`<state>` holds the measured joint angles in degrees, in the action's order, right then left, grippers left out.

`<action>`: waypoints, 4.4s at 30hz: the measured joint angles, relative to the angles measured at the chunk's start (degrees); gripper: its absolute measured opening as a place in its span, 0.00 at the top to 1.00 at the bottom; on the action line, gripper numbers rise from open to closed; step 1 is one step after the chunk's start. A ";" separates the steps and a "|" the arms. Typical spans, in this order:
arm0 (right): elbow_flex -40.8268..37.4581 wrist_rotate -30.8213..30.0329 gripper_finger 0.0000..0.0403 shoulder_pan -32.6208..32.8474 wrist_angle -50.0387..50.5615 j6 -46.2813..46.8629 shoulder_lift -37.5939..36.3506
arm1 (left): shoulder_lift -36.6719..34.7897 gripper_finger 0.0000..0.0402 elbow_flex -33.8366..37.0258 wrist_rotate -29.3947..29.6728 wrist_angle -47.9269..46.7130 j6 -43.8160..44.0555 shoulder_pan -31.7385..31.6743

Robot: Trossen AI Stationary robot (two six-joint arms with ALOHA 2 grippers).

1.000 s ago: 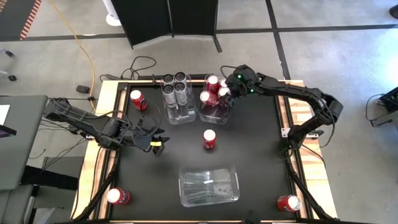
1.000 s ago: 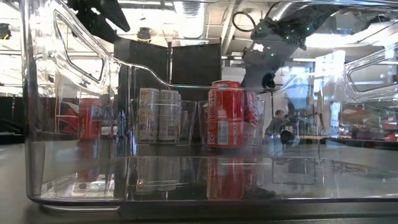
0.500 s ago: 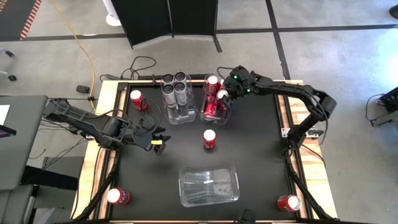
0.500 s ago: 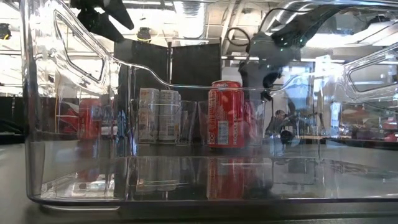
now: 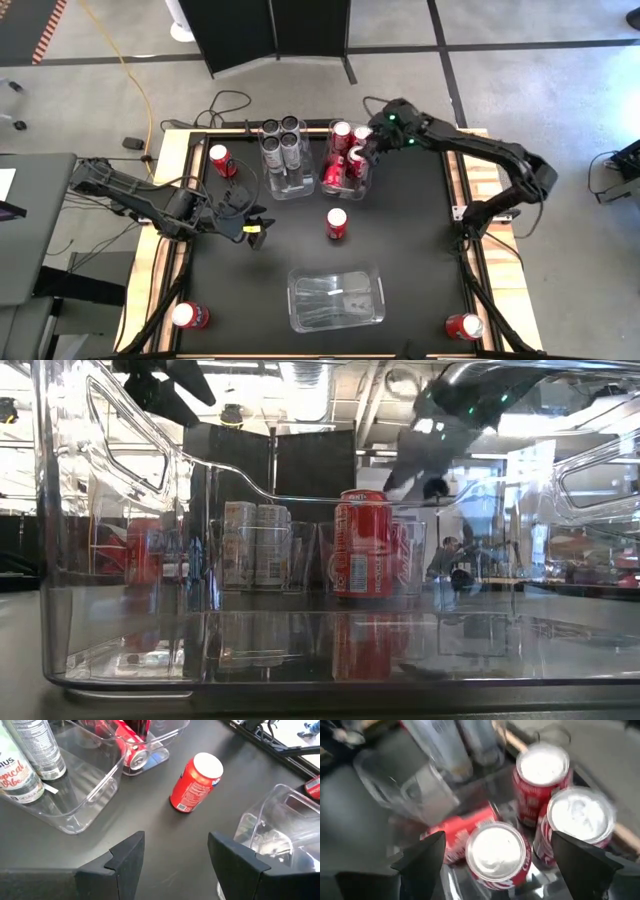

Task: Sort soda cans
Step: Put the red soda can into the top right transparent bin, then remove the bottom right red soda can from the top right transparent bin

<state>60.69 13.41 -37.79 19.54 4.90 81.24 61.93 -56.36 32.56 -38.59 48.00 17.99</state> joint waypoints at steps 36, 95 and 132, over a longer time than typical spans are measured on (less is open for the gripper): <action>18.17 -7.91 0.28 15.19 13.75 -8.08 19.34 | 0.01 0.47 0.00 -0.93 5.01 -6.61 -6.70; 16.70 -19.69 0.32 8.19 21.02 22.58 19.49 | 0.00 0.28 0.00 -0.74 -9.43 -12.53 -7.21; -11.25 -29.76 0.29 18.95 23.31 40.83 -5.26 | 0.00 0.28 0.00 4.41 -6.41 -13.08 -11.65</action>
<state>49.44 -16.35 -18.85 42.85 45.72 75.98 61.93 -56.36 36.96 -45.00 34.92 6.34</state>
